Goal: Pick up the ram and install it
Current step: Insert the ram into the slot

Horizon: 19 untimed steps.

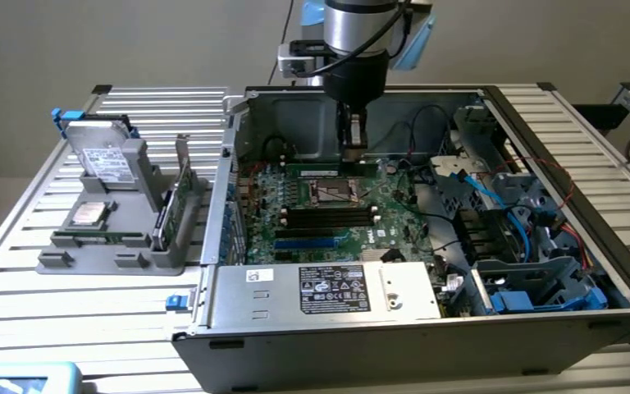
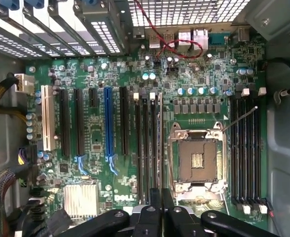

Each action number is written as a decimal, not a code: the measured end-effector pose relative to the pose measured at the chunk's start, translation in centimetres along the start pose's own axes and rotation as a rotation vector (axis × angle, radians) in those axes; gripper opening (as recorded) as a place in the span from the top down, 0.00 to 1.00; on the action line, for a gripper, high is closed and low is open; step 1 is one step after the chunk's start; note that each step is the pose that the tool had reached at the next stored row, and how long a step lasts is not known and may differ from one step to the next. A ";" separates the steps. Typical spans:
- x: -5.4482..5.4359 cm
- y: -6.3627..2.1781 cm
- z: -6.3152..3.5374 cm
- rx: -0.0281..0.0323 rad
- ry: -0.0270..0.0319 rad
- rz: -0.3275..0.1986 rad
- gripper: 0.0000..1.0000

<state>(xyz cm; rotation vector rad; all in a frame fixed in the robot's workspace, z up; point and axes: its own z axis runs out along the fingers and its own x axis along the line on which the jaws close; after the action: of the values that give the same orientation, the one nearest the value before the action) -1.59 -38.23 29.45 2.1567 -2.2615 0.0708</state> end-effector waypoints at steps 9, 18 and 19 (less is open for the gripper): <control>0.0 0.01 0.56 0.0018 0.0280 -0.006 0.88; 0.1 0.02 0.87 0.0019 0.0287 -0.007 0.88; 0.1 0.02 0.90 0.0019 0.0286 -0.007 0.88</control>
<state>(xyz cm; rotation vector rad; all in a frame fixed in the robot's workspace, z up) -1.60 -38.35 28.55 2.1498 -2.2398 0.1030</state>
